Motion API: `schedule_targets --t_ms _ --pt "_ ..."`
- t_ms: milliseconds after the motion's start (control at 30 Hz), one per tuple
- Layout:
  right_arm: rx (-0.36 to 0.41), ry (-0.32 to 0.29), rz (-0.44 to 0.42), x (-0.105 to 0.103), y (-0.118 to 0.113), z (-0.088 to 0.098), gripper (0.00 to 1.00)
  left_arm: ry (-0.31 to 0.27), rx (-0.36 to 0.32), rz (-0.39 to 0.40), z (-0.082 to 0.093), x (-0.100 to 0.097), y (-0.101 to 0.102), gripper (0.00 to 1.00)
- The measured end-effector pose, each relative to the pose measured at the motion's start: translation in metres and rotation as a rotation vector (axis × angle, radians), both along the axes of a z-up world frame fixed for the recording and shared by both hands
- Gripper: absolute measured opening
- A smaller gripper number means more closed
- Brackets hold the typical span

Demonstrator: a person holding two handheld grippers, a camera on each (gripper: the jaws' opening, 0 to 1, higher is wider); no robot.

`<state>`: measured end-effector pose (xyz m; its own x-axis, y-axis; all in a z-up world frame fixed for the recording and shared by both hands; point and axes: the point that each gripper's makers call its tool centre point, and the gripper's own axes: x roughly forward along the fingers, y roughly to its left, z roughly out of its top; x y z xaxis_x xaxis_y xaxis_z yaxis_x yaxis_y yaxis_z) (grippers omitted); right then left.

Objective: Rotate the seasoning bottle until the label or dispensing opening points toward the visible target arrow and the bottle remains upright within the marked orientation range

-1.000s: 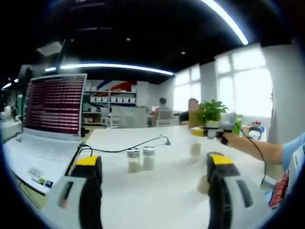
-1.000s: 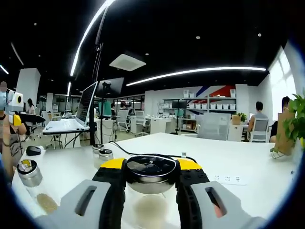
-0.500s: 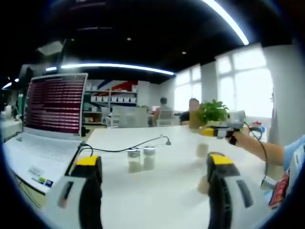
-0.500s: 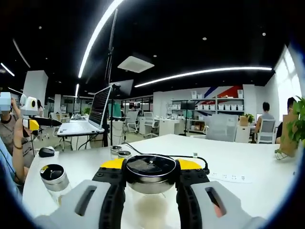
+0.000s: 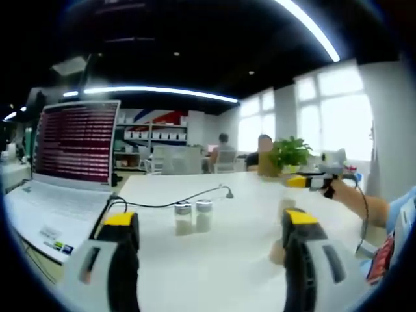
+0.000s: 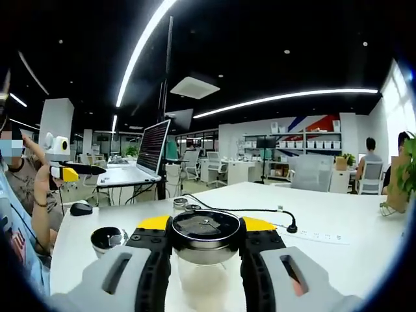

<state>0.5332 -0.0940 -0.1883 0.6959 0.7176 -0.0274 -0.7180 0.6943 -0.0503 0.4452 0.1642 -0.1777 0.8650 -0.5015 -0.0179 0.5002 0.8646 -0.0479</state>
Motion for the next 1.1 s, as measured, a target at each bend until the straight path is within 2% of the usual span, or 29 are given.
schedule_targets --t_ms 367,600,1100 --pt "-0.003 -0.005 0.041 -0.031 0.008 -0.004 0.39 0.001 0.0 0.004 0.0 0.0 0.002 0.97" --pt "0.008 0.013 0.062 -0.044 0.011 -0.014 0.39 0.001 -0.002 0.007 0.0 0.001 0.003 0.97" --pt "0.027 0.01 0.092 -0.074 0.012 -0.027 0.39 0.002 0.001 0.007 -0.001 0.001 0.002 0.97"
